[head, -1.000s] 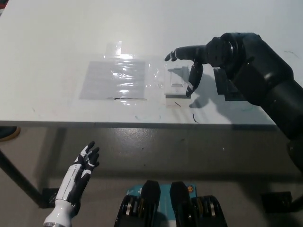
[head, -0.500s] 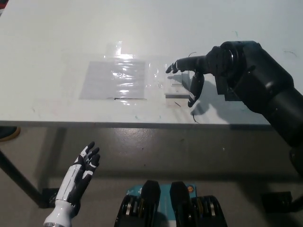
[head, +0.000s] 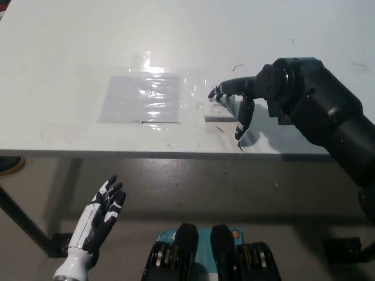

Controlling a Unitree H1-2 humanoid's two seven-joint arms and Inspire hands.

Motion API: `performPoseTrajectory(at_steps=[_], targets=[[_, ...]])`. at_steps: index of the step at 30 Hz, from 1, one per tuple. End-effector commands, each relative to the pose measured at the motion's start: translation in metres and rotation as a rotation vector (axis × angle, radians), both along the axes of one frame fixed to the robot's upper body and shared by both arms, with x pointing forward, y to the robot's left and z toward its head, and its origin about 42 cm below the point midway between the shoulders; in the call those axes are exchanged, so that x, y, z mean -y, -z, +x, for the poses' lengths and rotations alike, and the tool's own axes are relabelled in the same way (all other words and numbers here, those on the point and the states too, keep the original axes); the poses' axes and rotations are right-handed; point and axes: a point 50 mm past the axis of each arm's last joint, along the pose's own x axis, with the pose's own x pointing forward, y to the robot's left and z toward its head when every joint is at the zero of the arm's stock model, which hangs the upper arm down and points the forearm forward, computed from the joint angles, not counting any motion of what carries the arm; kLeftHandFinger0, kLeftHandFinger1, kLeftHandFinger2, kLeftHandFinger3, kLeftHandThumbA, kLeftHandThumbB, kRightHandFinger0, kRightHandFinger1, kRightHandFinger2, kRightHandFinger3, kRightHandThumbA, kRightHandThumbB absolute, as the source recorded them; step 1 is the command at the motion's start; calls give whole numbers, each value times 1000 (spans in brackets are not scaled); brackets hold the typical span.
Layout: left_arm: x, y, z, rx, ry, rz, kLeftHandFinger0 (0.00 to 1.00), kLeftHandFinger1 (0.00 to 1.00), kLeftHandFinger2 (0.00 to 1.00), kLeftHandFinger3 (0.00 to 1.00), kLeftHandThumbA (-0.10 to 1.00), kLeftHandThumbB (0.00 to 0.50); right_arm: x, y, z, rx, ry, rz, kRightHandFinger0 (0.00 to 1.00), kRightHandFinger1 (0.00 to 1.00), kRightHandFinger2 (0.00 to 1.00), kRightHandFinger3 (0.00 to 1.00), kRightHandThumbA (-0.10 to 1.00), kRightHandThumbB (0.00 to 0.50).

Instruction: A white switch is kept at the centre of the table close to the robot and the robot uses its right hand to press it to turn it on

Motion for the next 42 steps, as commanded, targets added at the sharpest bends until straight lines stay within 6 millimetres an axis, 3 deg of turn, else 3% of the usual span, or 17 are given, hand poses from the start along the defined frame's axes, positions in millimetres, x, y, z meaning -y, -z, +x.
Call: performPoseTrajectory(at_steps=[1, 8, 13, 16, 23, 29, 32, 34, 36, 39, 42], targets=[[-1, -11, 3, 60, 19, 19, 1000, 1000, 1000, 1000, 762, 41, 1, -25, 5, 51, 13, -23, 1000, 1000, 1000, 1000, 1000, 338], [0, -11, 3, 63, 19, 17, 1000, 1000, 1000, 1000, 766, 47, 1, -9, 4, 25, 2, -44, 1000, 1000, 1000, 1000, 1000, 320], [1, -13, 5, 68, 20, 16, 1000, 1000, 1000, 1000, 777, 35, -1, 8, 0, 6, 3, -84, 1000, 1000, 1000, 1000, 1000, 342], [0, -13, 4, 65, 21, 20, 1000, 1000, 1000, 1000, 786, 39, -1, 19, -5, -10, -10, -112, 1000, 1000, 1000, 1000, 1000, 310], [0, -4, -6, 24, 18, 14, 1000, 1000, 1000, 1000, 789, 34, 6, 45, -15, -83, 0, -132, 1000, 1000, 1000, 1000, 1000, 303], [1, 0, -9, 23, 20, 21, 1000, 1000, 1000, 1000, 779, 30, 9, 49, -18, -96, 20, -132, 1000, 1000, 1000, 1000, 1000, 317], [0, -1, -9, 26, 16, 22, 1000, 1000, 1000, 1000, 774, 26, 7, 33, -15, -73, 17, -123, 1000, 1000, 1000, 1000, 1000, 328], [1, -4, -7, 25, 18, 18, 1000, 1000, 1000, 1000, 766, 5, 11, 7, -9, -39, 15, -69, 1000, 1000, 1000, 1000, 1000, 308], [1, -5, -5, 31, 18, 15, 1000, 1000, 1000, 1000, 761, 7, 18, -25, -5, 24, 10, -2, 1000, 1000, 1000, 1000, 1000, 363], [0, -7, -2, 43, 16, 14, 1000, 1000, 1000, 1000, 764, 20, 25, -71, 1, 98, 20, 85, 1000, 1000, 1000, 1000, 1000, 347], [2, -12, 1, 43, 15, 14, 1000, 1000, 1000, 1000, 777, 37, 41, -130, -2, 196, 4, 260, 1000, 1000, 1000, 1000, 1000, 280]])
